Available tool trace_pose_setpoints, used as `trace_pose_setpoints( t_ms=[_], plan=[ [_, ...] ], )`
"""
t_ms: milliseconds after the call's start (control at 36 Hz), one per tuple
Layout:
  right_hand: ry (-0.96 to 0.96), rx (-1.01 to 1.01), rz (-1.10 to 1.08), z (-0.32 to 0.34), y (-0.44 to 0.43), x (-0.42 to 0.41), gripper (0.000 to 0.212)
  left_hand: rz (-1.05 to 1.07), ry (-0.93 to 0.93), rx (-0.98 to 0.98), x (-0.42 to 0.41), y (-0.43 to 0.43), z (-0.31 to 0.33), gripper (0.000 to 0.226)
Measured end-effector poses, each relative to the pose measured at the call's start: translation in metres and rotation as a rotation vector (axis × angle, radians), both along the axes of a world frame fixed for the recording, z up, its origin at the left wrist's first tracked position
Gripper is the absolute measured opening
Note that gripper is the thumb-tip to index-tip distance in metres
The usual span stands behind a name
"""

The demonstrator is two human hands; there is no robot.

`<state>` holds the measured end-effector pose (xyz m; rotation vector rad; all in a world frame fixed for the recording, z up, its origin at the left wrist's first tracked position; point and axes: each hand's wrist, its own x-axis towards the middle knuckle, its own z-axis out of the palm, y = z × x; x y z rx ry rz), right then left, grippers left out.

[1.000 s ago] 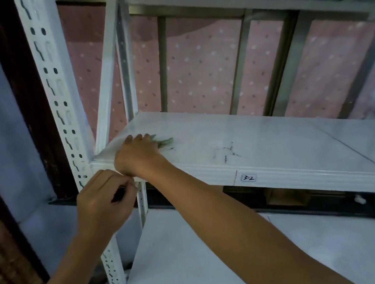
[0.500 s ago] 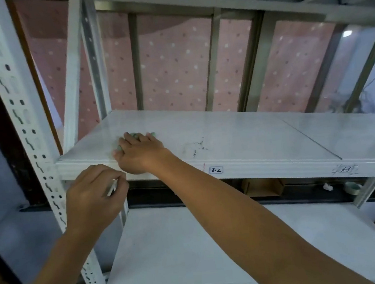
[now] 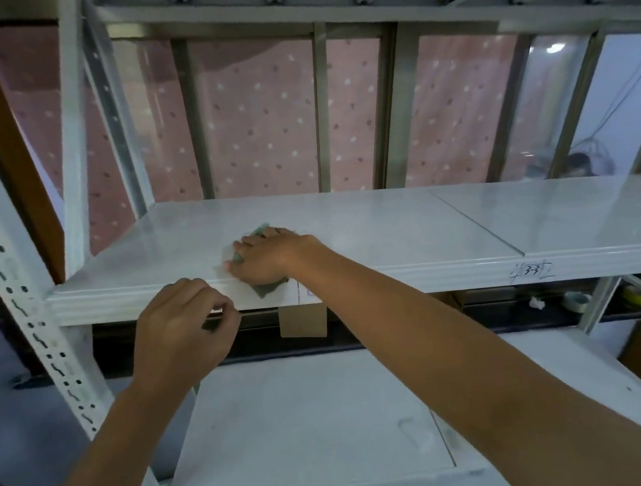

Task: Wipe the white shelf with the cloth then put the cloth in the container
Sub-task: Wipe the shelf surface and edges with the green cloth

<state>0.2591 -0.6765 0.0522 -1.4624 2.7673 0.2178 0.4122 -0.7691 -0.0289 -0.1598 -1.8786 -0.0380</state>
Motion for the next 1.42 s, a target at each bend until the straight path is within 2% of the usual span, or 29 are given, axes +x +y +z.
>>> trace_pose_setpoints(
  t_ms=[111,222,528,639,750,833,917,1000,1139,1306,1417],
  plan=[
    [-0.024,0.053,0.129,0.006,0.004,-0.014,0.072,0.003,-0.005,-0.025,0.004,0.001,0.007,0.027],
    [0.005,0.023,0.15,-0.001,0.012,-0.021,0.071,0.002,0.005,-0.026,0.005,0.002,0.011,0.024],
    [0.014,-0.038,-0.135,-0.012,0.024,-0.01,0.076,-0.014,-0.016,0.001,-0.001,0.011,0.003,0.021],
    [0.134,0.012,-0.246,-0.008,0.024,-0.015,0.085,-0.044,-0.033,0.001,-0.002,0.013,0.003,0.021],
    [0.101,0.041,-0.267,0.017,0.021,-0.026,0.096,-0.031,-0.056,-0.026,-0.002,0.013,0.007,0.022],
    [0.179,-0.045,-0.144,0.028,0.025,-0.042,0.089,0.0,-0.093,-0.051,-0.007,0.012,0.011,0.018],
    [0.135,-0.192,0.101,0.02,0.029,-0.059,0.058,0.071,-0.159,-0.055,-0.018,0.005,0.01,0.013],
    [0.136,-0.273,0.185,0.012,0.03,-0.069,0.042,0.128,-0.255,-0.01,-0.032,-0.009,0.01,0.026],
    [0.162,-0.345,0.145,0.002,0.03,-0.08,0.035,0.169,-0.337,0.055,-0.043,-0.027,0.003,0.04],
    [0.14,-0.448,0.004,-0.003,0.03,-0.079,0.038,0.142,-0.284,0.07,-0.048,-0.032,0.002,0.034],
    [0.274,-0.41,-0.018,-0.007,0.032,-0.065,0.035,0.119,-0.248,0.128,-0.051,-0.03,0.0,0.033]
  ],
)
